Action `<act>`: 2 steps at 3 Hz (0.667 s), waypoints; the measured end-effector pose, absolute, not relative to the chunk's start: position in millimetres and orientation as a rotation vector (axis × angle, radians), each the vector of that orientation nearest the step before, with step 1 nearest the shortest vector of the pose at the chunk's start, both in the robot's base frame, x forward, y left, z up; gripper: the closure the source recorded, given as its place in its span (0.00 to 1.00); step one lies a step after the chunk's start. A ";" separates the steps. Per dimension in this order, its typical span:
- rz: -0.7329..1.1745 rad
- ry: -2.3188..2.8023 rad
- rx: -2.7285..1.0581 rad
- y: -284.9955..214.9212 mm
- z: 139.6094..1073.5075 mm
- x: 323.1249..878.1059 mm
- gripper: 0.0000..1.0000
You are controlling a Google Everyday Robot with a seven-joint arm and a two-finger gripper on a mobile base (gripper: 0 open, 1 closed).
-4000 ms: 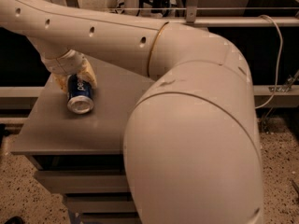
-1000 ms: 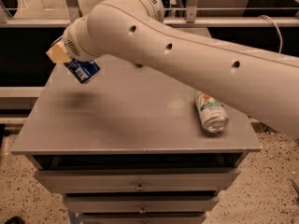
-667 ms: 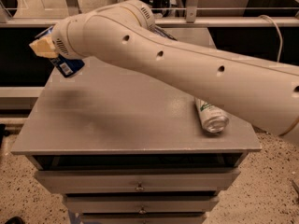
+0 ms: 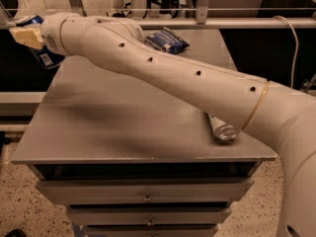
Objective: Place pepsi can upright
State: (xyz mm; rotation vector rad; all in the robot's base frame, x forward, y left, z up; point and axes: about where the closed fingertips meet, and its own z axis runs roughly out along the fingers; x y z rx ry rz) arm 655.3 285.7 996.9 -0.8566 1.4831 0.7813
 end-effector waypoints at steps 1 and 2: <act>0.802 1.454 -0.852 290.9 981.2 669.2 1.00; 0.796 1.450 -0.824 281.0 963.4 676.1 1.00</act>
Offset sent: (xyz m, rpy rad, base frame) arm 0.0262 -0.0150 -0.0481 0.0521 -0.0125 -0.0355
